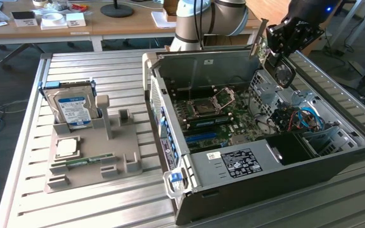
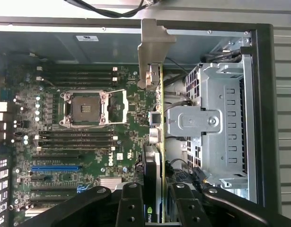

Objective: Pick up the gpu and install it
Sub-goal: 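Pick up the gpu and move the gpu toward the slot, then insert the gpu into the slot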

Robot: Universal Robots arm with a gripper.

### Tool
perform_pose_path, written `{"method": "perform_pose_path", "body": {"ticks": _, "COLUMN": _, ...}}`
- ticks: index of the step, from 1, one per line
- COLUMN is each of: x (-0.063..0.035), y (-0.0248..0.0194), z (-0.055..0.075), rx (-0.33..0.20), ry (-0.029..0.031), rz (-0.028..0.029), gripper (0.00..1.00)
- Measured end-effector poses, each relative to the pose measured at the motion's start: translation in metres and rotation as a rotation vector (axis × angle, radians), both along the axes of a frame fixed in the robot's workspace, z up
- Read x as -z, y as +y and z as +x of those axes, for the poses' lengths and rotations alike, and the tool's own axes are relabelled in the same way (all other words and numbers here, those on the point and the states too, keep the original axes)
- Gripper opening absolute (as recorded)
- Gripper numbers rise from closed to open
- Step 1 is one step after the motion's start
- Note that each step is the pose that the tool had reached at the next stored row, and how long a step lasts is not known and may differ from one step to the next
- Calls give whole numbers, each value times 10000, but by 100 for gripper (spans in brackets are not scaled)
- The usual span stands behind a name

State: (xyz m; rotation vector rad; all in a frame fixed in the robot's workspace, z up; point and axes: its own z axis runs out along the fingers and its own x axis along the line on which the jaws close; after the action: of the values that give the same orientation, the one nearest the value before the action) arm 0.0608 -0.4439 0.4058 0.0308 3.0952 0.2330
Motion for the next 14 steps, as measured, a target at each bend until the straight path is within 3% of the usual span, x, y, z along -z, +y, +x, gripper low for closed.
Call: {"method": "perform_pose_path", "body": {"ticks": 14, "x": 1, "y": 0, "z": 0, "rx": -4, "ry": -1, "rz": 2, "gripper": 27}}
